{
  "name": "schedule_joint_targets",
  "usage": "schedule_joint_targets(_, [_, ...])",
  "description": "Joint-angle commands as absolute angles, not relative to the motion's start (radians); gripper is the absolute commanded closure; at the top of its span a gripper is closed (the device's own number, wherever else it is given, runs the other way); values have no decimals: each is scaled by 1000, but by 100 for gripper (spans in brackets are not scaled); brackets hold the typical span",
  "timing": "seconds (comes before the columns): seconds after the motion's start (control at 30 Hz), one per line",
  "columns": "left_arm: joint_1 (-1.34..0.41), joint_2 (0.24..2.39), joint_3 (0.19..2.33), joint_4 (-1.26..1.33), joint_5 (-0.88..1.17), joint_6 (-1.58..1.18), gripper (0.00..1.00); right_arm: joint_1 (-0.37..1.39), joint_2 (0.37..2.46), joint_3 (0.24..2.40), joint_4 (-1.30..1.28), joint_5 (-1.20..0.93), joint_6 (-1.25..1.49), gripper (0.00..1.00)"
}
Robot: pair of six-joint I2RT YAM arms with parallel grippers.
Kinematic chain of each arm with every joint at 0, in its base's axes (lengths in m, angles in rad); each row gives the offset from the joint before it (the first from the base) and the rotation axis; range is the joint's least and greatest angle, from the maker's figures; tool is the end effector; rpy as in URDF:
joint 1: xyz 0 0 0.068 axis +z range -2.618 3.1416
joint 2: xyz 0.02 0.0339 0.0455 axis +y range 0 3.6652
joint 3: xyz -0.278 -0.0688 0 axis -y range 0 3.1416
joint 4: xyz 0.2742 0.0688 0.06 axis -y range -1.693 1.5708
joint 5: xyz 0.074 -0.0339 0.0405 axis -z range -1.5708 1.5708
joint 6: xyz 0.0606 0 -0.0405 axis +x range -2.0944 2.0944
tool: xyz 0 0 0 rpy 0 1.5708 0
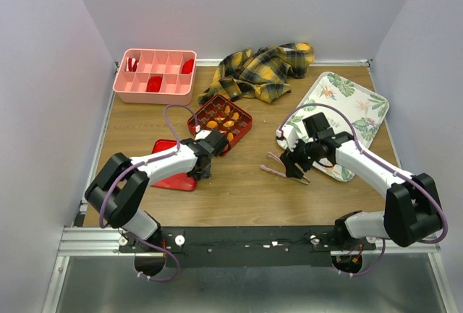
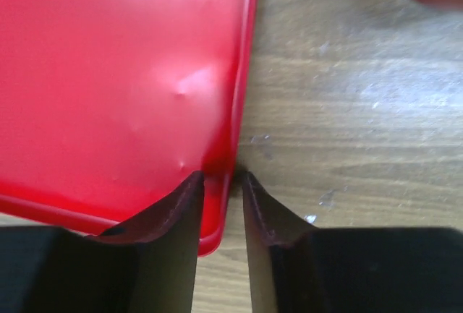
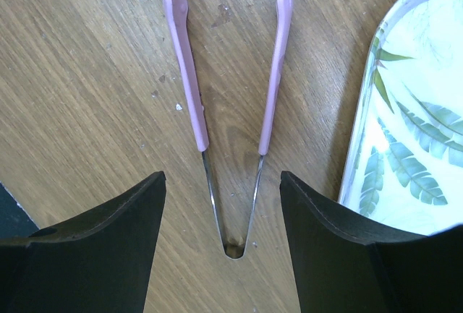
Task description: Pack the cookies
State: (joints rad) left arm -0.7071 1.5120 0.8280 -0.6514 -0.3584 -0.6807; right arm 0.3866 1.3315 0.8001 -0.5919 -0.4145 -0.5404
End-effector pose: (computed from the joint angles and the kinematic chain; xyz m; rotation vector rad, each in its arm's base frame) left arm 0.2302 -0.1687 0.1371 -0.0224 2.7291 0.1736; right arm 0.2473 0.1270 0.1796 -1.2848 2.2898 0.5040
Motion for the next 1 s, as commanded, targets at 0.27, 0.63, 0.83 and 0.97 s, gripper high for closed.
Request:
schedule_joint_targets(0.27, [-764,1556,838,-693,-439,-687,97,388,1316,845,-606,-477,-529,28])
schedule_joint_targets(0.63, [-755,1209,848,-715,-227,-670,100,388,1331,951,-656,-650,-549,28])
schedule_joint_targets(0.83, [-730,1098,905,-701,55,-601,100,400,1365,1041,-785,-888,-722,28])
schedule_joint_targets(0.97, [-726,1077,957,-726,219,-507,100,405,1393,1127,-973,-1011,-1034,28])
